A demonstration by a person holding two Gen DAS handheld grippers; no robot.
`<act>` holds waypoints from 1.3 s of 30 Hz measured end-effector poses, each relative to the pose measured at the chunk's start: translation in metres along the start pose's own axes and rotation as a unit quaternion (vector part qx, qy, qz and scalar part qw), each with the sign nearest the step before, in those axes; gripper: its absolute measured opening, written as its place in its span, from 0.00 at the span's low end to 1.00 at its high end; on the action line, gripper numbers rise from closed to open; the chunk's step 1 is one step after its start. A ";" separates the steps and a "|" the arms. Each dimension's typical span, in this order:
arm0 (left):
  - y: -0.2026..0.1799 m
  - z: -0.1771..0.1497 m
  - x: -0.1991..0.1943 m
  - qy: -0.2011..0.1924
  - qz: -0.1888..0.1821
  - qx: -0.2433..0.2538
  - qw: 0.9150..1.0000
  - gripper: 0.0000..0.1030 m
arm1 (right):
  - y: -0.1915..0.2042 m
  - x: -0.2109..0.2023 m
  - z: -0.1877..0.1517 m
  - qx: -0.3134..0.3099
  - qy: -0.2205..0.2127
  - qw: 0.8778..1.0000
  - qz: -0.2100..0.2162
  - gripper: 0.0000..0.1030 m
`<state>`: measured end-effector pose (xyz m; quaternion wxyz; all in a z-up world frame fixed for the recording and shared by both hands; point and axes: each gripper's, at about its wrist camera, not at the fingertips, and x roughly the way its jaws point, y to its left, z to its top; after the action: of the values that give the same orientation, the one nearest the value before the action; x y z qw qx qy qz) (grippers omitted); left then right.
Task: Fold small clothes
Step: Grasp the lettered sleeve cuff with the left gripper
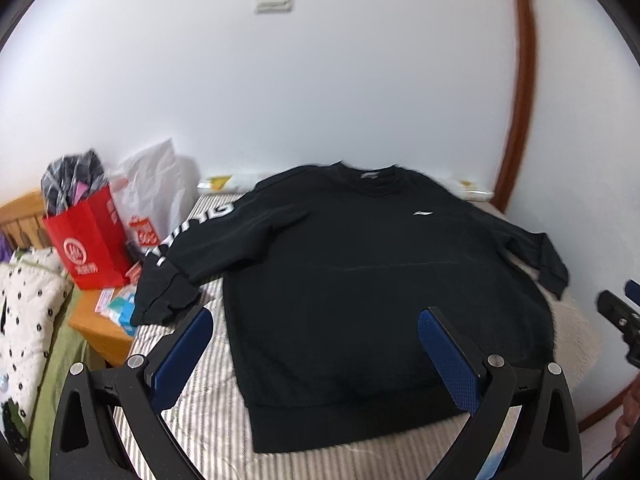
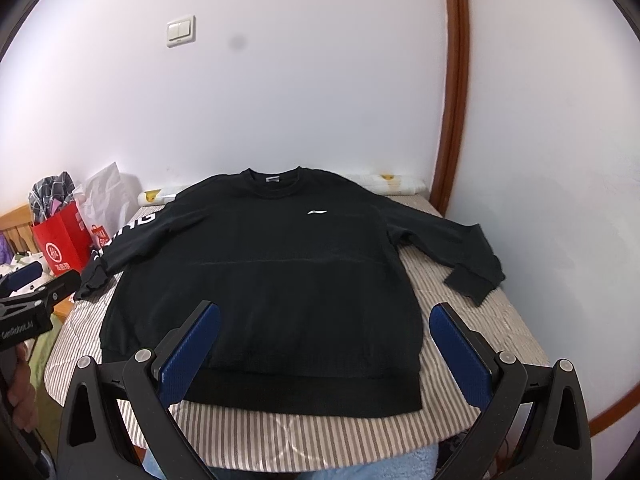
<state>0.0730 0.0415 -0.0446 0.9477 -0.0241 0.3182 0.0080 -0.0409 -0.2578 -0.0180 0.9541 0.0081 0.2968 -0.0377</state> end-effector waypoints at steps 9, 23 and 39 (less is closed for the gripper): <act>0.077 -0.019 0.087 0.065 0.040 -0.051 0.996 0.90 | -0.005 0.070 -0.021 0.012 0.041 0.999 -0.004 0.99; 0.144 -0.016 0.170 0.101 0.093 -0.064 0.988 0.75 | 0.038 0.152 -0.034 -0.042 0.104 0.994 0.010 0.98; 0.157 -0.013 0.210 0.121 0.166 0.022 0.978 0.20 | 0.055 0.168 -0.037 -0.007 0.153 0.988 -0.024 0.97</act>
<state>0.2277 0.1973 -0.1883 0.8879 0.0493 0.4303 0.1553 0.0801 -0.2128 -0.1439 0.8964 -0.0002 0.4396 -0.0571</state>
